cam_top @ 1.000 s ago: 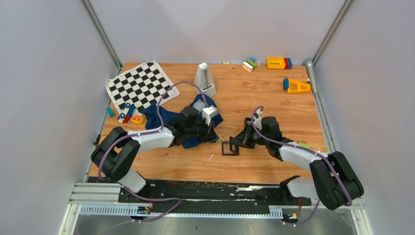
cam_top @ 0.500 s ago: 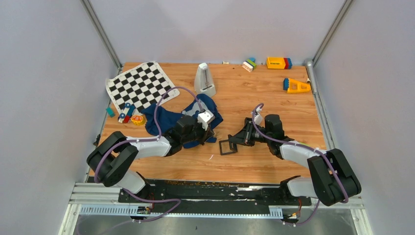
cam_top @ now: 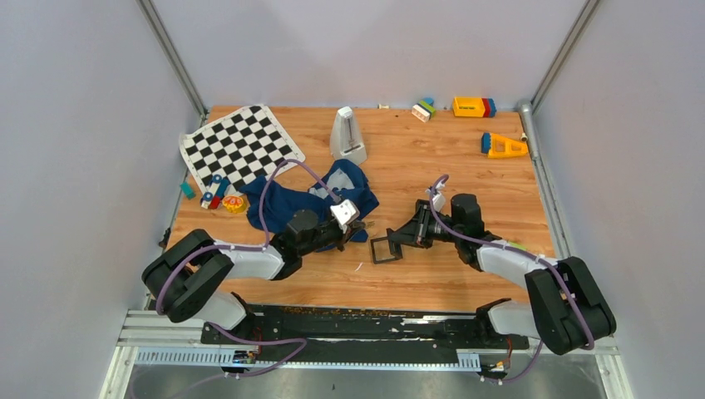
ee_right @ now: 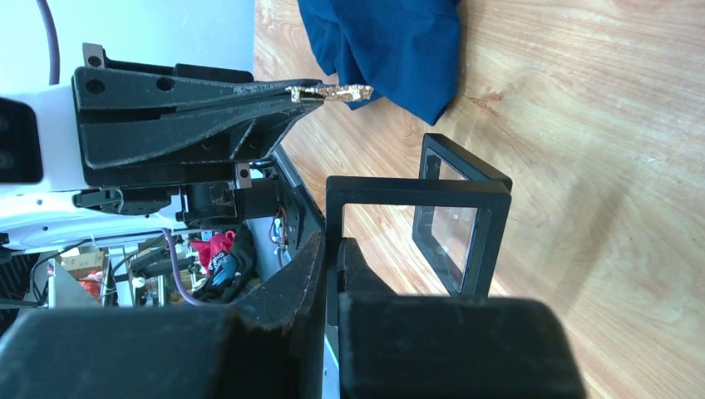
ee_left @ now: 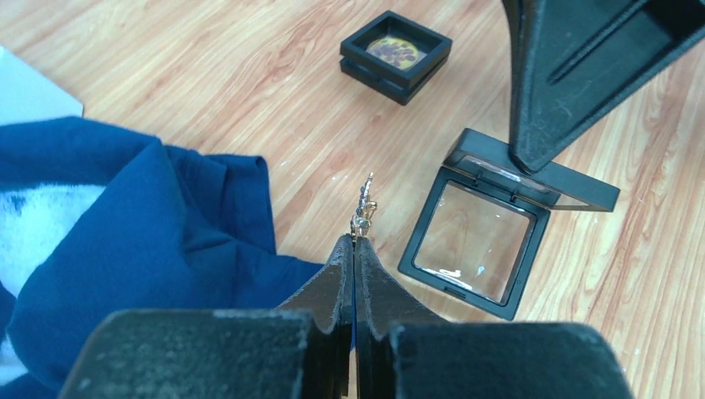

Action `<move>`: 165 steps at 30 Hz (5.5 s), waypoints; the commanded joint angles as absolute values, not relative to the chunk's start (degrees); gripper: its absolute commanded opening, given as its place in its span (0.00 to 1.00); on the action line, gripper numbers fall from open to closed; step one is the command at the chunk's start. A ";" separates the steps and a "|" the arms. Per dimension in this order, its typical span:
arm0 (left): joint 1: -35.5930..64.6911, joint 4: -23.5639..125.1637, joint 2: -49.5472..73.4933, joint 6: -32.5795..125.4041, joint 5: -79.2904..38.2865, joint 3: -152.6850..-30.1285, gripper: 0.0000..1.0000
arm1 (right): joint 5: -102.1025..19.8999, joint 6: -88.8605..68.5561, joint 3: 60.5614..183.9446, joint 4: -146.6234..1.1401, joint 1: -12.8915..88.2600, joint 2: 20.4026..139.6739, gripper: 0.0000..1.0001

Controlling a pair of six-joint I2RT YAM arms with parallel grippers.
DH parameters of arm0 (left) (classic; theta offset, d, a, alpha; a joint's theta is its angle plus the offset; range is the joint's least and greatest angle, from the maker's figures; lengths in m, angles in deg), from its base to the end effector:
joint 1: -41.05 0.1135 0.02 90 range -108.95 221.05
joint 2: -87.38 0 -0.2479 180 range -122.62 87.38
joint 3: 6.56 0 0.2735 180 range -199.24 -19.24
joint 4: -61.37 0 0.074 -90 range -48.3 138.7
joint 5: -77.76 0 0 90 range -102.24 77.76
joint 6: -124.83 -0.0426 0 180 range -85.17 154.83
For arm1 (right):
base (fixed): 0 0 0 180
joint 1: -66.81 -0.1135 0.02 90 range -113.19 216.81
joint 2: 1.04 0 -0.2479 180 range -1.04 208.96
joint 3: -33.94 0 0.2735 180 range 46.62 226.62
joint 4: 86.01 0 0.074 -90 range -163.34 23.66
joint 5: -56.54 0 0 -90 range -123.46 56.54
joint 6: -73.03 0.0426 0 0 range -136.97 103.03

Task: Remove the brooch from the garment

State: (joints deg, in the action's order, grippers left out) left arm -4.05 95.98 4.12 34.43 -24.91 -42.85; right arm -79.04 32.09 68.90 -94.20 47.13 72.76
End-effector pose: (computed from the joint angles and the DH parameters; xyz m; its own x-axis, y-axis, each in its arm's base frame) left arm 0.1984 -0.2123 0.1350 -0.1452 0.1554 -0.9771 0.8434 0.5358 -0.0401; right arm 0.2281 0.1139 0.1271 -0.9296 0.2290 -0.2887 -0.1710 0.4259 0.8885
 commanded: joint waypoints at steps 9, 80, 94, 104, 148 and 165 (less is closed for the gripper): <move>-7.69 104.28 1.46 25.44 -27.35 -42.45 0.00 | -79.20 36.34 66.45 -100.03 47.46 71.55 0.00; -13.48 89.71 3.24 21.85 -31.03 -46.41 0.71 | -64.64 30.55 70.25 -84.06 48.08 71.57 0.00; -7.01 81.44 6.43 31.59 -25.95 -49.69 0.69 | -40.55 27.71 73.94 -59.03 48.09 60.96 0.09; -5.80 79.28 7.57 33.50 -24.42 -50.20 0.69 | -28.28 28.90 77.87 -53.39 48.38 63.67 0.06; 22.68 51.68 41.30 46.01 1.71 -48.99 1.00 | -16.81 3.91 70.10 -80.65 60.18 38.72 1.00; 35.72 93.72 29.74 34.37 2.15 -30.13 0.95 | -19.97 -8.40 56.41 -118.19 61.92 60.20 0.98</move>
